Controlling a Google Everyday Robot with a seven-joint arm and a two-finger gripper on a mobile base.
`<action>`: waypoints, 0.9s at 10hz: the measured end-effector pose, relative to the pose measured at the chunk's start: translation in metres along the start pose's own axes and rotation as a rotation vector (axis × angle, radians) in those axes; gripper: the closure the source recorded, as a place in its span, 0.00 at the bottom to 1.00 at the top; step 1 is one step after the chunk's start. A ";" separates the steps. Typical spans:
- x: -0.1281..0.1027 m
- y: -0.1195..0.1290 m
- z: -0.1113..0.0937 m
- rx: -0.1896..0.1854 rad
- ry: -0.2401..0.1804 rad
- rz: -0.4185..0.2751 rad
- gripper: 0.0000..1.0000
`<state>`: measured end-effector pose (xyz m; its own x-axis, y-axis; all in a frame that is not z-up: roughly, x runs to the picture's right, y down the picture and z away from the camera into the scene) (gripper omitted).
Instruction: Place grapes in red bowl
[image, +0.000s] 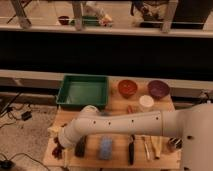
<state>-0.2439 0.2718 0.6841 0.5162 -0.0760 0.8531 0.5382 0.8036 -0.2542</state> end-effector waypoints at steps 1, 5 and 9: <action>0.001 -0.002 0.006 -0.002 -0.012 -0.010 0.00; 0.011 -0.014 0.014 0.014 -0.033 -0.031 0.00; 0.027 -0.018 0.018 0.025 0.027 -0.055 0.00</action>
<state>-0.2519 0.2661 0.7203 0.5039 -0.1359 0.8530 0.5496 0.8123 -0.1953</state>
